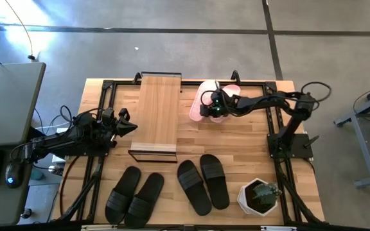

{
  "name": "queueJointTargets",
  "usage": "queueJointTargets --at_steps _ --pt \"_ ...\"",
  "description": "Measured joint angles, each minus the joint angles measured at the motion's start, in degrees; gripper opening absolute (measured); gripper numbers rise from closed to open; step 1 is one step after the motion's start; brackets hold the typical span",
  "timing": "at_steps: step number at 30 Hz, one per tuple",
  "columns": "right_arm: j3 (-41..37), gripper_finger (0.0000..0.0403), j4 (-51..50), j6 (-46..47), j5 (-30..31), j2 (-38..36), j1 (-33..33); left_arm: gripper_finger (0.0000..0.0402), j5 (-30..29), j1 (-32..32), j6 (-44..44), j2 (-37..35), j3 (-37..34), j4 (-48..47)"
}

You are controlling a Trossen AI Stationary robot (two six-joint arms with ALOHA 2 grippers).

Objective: Pick and place slides into the shelf
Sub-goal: Put the pink slide on the shelf

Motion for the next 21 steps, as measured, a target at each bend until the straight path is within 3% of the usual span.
queueJointTargets --at_steps 14,21 --pt "0.0 0.0204 5.7 -0.1 5.0 2.0 0.1 0.0003 0.0 0.0 0.0 0.0 0.0 -0.1" --pt "0.0 0.0162 7.3 -0.8 8.9 2.1 0.0 0.0003 0.0 0.0 0.0 0.0 0.0 -0.1"
